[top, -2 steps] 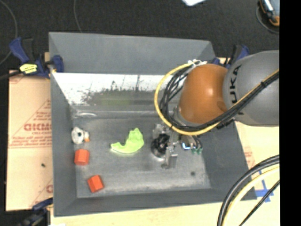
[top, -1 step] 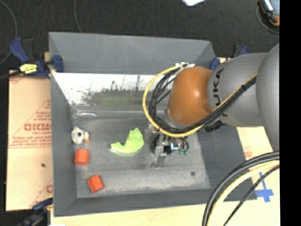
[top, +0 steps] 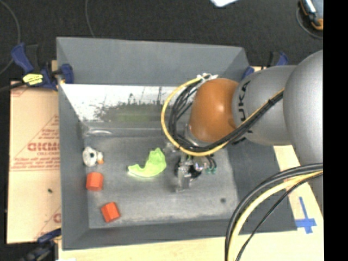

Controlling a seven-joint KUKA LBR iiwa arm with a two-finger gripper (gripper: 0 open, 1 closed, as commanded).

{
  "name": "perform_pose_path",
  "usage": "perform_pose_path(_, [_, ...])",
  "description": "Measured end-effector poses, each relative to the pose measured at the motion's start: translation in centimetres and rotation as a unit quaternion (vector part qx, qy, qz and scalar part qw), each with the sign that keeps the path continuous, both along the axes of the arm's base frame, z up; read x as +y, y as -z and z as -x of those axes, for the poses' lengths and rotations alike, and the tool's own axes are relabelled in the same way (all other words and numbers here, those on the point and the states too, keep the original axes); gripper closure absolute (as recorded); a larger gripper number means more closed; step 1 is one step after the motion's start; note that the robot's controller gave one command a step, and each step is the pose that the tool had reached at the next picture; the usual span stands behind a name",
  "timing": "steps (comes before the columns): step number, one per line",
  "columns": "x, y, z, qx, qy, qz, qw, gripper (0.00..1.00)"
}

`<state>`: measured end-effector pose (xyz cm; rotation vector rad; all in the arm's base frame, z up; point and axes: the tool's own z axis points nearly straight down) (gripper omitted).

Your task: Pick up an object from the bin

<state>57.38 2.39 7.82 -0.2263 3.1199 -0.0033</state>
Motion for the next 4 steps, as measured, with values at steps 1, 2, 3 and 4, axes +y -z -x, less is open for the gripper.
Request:
perform_pose_path(1, [3.4, 0.7, 0.2, 0.0022, 0.027, -0.002, 0.9996, 0.0])
perform_pose_path(2, [4.6, 0.6, -6.7, -0.0029, 0.02, -0.001, 0.9998, 1.0])
perform_pose_path(3, [4.6, 0.6, -6.7, -0.0029, 0.02, -0.001, 0.9998, 1.0])
perform_pose_path(4, [5.1, -7.6, -5.6, -0.0022, 0.018, 0.0, 0.9998, 1.0])
